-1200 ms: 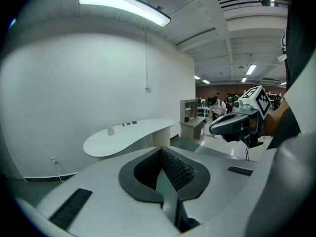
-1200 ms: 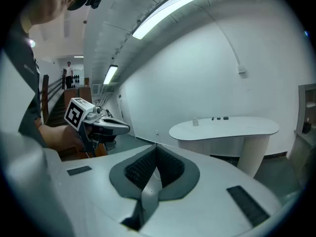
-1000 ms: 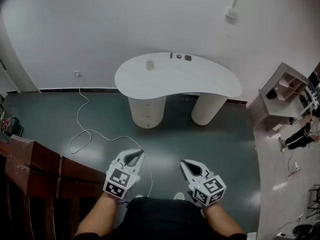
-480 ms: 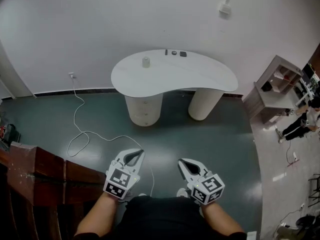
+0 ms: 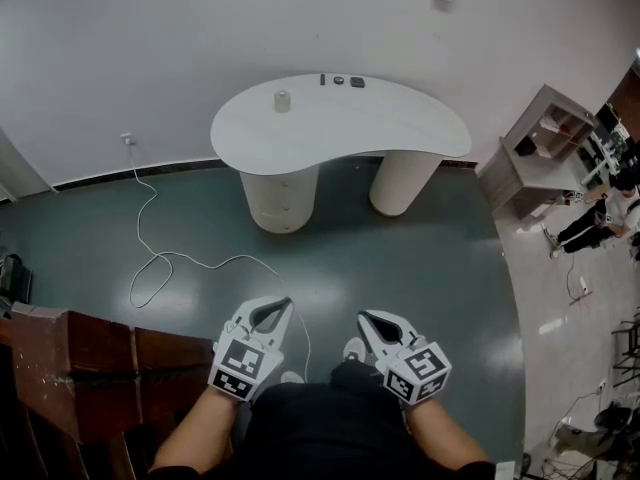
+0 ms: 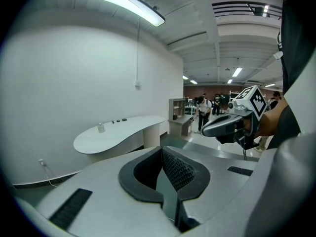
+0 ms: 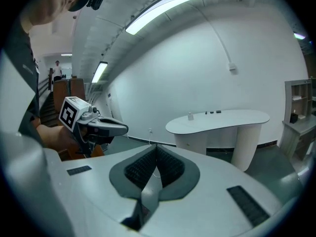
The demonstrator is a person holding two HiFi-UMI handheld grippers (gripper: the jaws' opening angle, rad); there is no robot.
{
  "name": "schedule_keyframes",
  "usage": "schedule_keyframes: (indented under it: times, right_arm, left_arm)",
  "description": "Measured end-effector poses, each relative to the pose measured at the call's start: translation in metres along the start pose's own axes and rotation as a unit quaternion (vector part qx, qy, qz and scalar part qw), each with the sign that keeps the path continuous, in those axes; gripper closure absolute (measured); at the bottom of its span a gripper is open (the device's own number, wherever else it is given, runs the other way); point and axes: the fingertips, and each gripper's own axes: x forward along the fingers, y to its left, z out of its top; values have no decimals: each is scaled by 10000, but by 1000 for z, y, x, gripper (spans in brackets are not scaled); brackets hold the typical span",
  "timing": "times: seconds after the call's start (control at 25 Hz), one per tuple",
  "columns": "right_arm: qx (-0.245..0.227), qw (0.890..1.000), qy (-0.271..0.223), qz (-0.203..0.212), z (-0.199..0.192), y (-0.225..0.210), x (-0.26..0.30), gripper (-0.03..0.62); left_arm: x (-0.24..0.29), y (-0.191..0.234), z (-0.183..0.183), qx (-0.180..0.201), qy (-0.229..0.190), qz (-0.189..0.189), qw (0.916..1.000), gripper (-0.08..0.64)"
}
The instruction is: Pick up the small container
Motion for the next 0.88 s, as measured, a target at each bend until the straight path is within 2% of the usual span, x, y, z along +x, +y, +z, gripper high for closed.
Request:
schedule_keyframes:
  times: [0.32,0.52,0.72,0.88]
  right_arm:
    - [-175,9995,55,250,20,-24,40,598]
    - [-147,9984,129,532,41,-63,88,598]
    - [-337,9956,81,874,82,-104,141,598]
    - [-450,9930,-91,1090,119,-132,170,598]
  left_arm:
    - [29,16,14,-23,-51,72,10000,544]
    - [55,61,26,-208,9,491,9986,543]
    - [90,103,49,-79,78,773,9969,543]
    - [113,139,73,-210,6,1002,9947,543]
